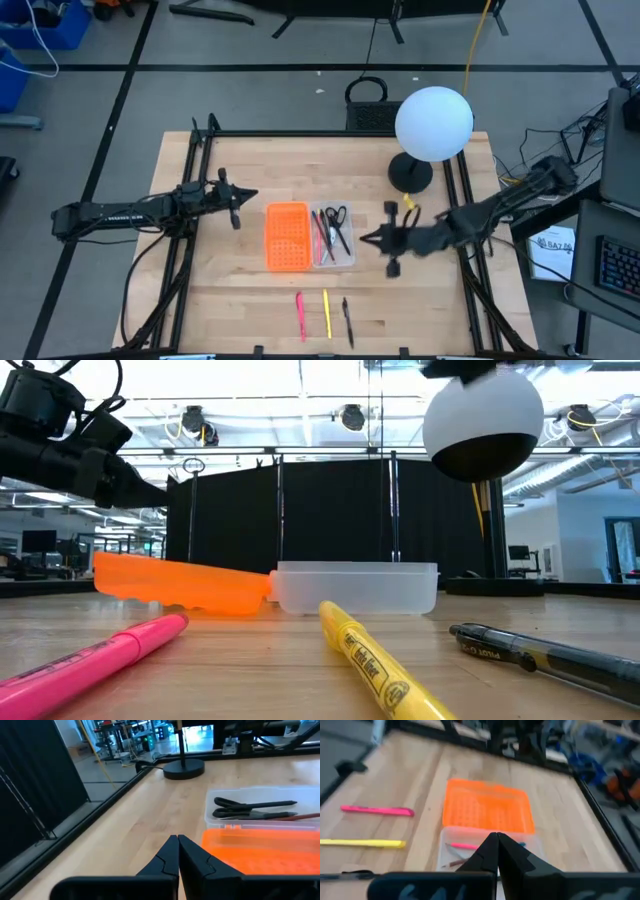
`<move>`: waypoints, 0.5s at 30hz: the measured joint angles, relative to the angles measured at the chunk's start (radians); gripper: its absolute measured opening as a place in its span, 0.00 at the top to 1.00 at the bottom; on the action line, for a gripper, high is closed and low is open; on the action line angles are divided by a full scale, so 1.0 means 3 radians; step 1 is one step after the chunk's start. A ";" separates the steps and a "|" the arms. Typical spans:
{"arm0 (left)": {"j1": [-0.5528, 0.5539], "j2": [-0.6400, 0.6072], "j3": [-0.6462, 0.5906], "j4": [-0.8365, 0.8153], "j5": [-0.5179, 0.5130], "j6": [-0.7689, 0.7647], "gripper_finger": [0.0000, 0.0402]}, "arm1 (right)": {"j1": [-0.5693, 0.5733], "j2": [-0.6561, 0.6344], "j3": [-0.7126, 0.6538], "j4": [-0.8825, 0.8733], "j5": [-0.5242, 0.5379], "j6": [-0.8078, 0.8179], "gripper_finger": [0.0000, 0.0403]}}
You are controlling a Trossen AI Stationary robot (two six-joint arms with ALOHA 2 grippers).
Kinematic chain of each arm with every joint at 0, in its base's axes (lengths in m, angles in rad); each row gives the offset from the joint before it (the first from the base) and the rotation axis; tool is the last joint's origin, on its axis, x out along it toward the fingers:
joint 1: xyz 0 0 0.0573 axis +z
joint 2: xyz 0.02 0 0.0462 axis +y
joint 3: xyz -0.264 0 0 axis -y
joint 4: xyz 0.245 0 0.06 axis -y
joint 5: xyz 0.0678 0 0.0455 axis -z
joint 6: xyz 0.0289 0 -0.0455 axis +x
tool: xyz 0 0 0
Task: Pick & place school supplies into a supply box
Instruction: Put the black pen into the supply box
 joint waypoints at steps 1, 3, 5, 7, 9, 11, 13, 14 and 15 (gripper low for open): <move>0.0000 0.0000 0.0000 0.0001 -0.0001 0.0008 0.96 | 0.0077 0.0165 0.0259 -0.0283 0.0099 0.0117 1.00; 0.0000 0.0000 0.0000 0.0005 -0.0036 0.0055 0.93 | 0.0216 0.0483 0.0816 -0.0864 0.0198 0.0424 1.00; 0.0000 0.0000 0.0000 0.0044 -0.0080 0.0062 0.91 | 0.0347 0.0813 0.1339 -0.1292 0.0202 0.0708 1.00; 0.0000 0.0000 0.0002 0.0096 -0.0088 0.0043 0.90 | 0.0477 0.1154 0.1797 -0.1569 0.0198 0.0912 1.00; 0.0000 0.0000 0.0003 0.0095 -0.0086 0.0001 0.89 | 0.0587 0.1480 0.2232 -0.1771 0.0173 0.1089 1.00; 0.0000 0.0000 0.0003 0.0093 -0.0088 0.0000 0.89 | 0.0669 0.1763 0.2639 -0.1999 0.0061 0.1345 1.00; 0.0000 0.0000 0.0003 0.0088 -0.0088 -0.0006 0.89 | 0.0726 0.1998 0.2991 -0.2225 -0.0126 0.1756 1.00; 0.0000 0.0000 0.0003 0.0085 -0.0086 -0.0023 0.89 | 0.0747 0.2107 0.3141 -0.2322 -0.0269 0.2008 1.00; 0.0000 0.0000 0.0003 0.0085 -0.0085 -0.0039 0.89 | 0.0764 0.2198 0.3257 -0.2408 -0.0426 0.2262 1.00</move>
